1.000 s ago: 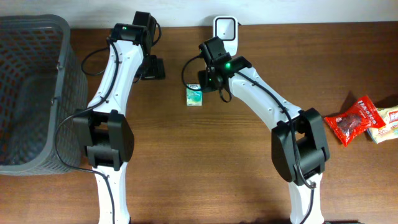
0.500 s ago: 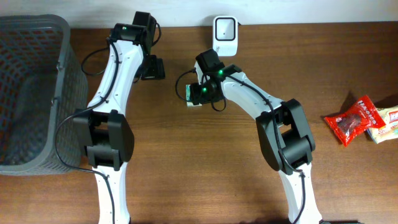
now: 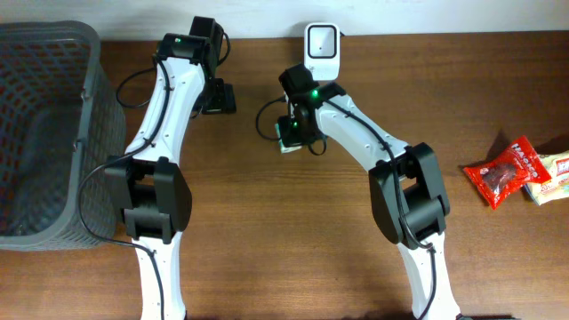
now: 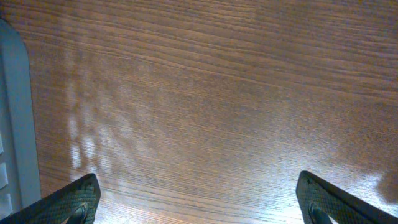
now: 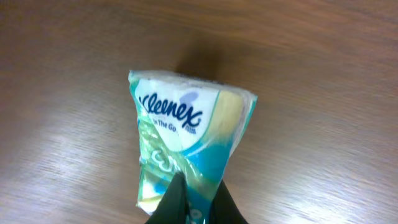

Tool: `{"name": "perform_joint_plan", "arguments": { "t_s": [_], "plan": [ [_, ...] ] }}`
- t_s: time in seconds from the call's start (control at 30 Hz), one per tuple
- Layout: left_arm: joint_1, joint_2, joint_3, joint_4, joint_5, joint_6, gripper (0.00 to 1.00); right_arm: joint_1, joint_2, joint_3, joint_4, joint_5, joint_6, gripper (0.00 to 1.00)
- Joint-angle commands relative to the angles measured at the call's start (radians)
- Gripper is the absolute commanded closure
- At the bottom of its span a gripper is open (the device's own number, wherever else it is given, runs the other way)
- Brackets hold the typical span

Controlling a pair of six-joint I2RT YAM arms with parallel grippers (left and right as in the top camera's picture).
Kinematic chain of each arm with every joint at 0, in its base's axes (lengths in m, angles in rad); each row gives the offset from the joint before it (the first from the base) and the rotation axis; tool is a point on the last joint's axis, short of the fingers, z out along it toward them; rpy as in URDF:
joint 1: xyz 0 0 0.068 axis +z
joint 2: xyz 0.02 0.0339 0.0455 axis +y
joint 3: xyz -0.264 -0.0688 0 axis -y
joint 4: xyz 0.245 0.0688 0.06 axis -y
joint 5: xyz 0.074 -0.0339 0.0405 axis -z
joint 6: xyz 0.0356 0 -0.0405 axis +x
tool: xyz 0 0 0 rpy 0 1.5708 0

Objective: Scan the item barcode
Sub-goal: 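Lift the green pack up to the scanner window with the right gripper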

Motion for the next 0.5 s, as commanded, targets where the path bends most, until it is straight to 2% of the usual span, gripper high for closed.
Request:
{"name": "perform_joint_plan", "arguments": {
  "t_s": [0.0,0.1,0.13,0.2,0.33,0.47],
  "plan": [
    [0.007,-0.023,-0.007,-0.001,0.007,-0.006,0.01,-0.002,-0.002,0.158,-0.056,0.338,-0.013,0.96],
    [0.007,-0.023,-0.007,-0.001,0.007,-0.006,0.01,-0.002,-0.002,0.201,-0.020,0.505,-0.098,0.96],
    [0.007,-0.023,-0.007,-0.001,0.007,-0.006,0.01,-0.002,-0.002,0.201,0.024,0.558,-0.163,0.96],
    [0.007,-0.023,-0.007,-0.001,0.007,-0.006,0.01,-0.002,0.010,0.201,0.164,0.652,-0.396,0.96],
    [0.007,-0.023,-0.007,-0.001,0.007,-0.006,0.01,-0.013,0.030,0.201,0.367,0.705,-0.651,0.96],
    [0.007,-0.023,-0.007,-0.001,0.007,-0.006,0.01,-0.057,0.050,0.201,0.562,0.714,-0.765,0.96]
  ]
}}
